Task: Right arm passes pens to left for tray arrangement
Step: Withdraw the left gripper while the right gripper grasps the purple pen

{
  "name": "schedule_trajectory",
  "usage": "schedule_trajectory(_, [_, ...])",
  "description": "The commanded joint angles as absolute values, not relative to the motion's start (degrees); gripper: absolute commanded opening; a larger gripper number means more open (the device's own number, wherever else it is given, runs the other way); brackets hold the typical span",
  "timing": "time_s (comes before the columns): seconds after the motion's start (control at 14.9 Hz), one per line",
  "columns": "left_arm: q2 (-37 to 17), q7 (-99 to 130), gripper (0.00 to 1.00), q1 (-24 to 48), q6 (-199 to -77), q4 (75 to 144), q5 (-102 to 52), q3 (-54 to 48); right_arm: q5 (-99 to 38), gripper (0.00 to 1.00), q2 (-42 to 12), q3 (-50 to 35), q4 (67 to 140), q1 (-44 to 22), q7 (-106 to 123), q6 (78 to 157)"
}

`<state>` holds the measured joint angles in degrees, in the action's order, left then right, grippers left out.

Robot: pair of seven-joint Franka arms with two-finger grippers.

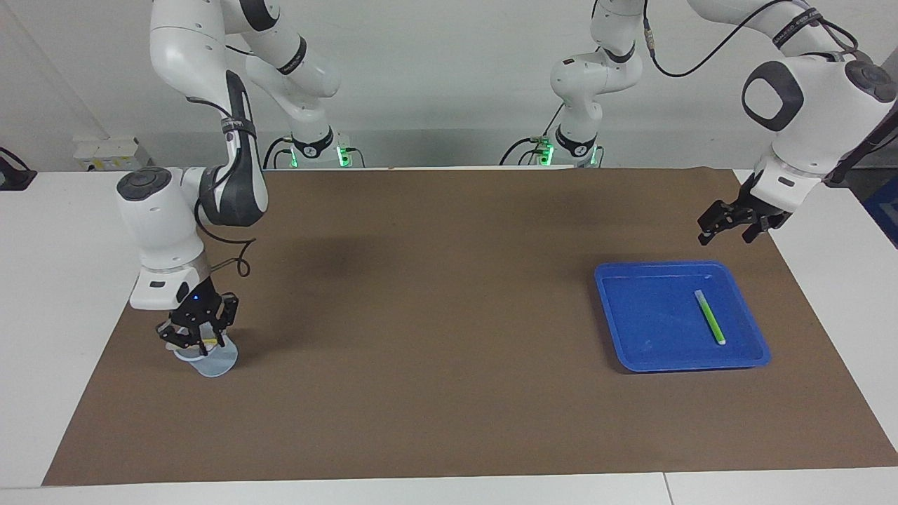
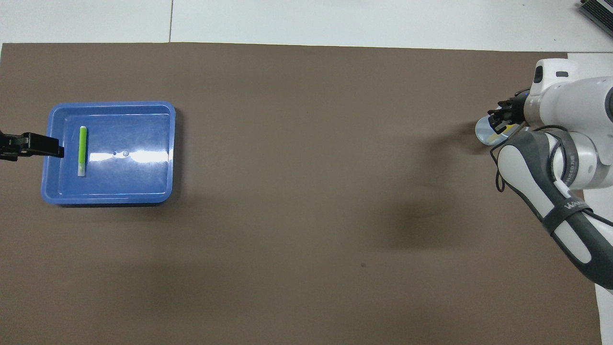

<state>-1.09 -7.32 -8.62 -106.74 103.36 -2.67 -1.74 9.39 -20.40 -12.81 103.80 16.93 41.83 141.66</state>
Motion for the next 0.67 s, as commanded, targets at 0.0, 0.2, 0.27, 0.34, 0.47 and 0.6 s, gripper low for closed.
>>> schedule_trajectory(0.0, [5.0, -4.84, 1.0, -7.82, -106.44, 108.8, -3.25, -1.05, 9.4, 0.3, -19.86, -13.18, 104.94, 18.28, 43.5, 142.65])
schedule_trajectory(0.2, [6.59, -2.64, 1.0, -6.51, -103.02, 109.07, -3.25, -1.05, 10.89, 0.21, -19.95, -13.18, 104.85, 18.46, 43.51, 142.91])
schedule_trajectory(0.27, [7.2, -2.46, 1.0, -6.5, -102.49, 109.25, -3.25, -1.05, 11.25, 0.18, -19.95, -13.18, 104.77, 18.54, 43.51, 143.08])
schedule_trajectory(0.34, [7.99, -2.29, 1.0, -6.5, -101.78, 109.86, -3.25, -1.05, 11.34, 0.12, -19.95, -13.18, 104.77, 18.54, 43.51, 143.09])
schedule_trajectory(0.47, [10.45, -0.28, 1.0, -5.28, -102.04, 111.7, -3.34, -1.14, 11.34, 0.06, -19.95, -13.27, 104.77, 18.63, 43.51, 143.0])
schedule_trajectory(0.6, [11.07, 3.93, 1.0, -3.18, -101.95, 111.89, -3.34, -1.14, 11.34, 0.0, -19.86, -13.18, 104.77, 18.72, 43.51, 142.91])
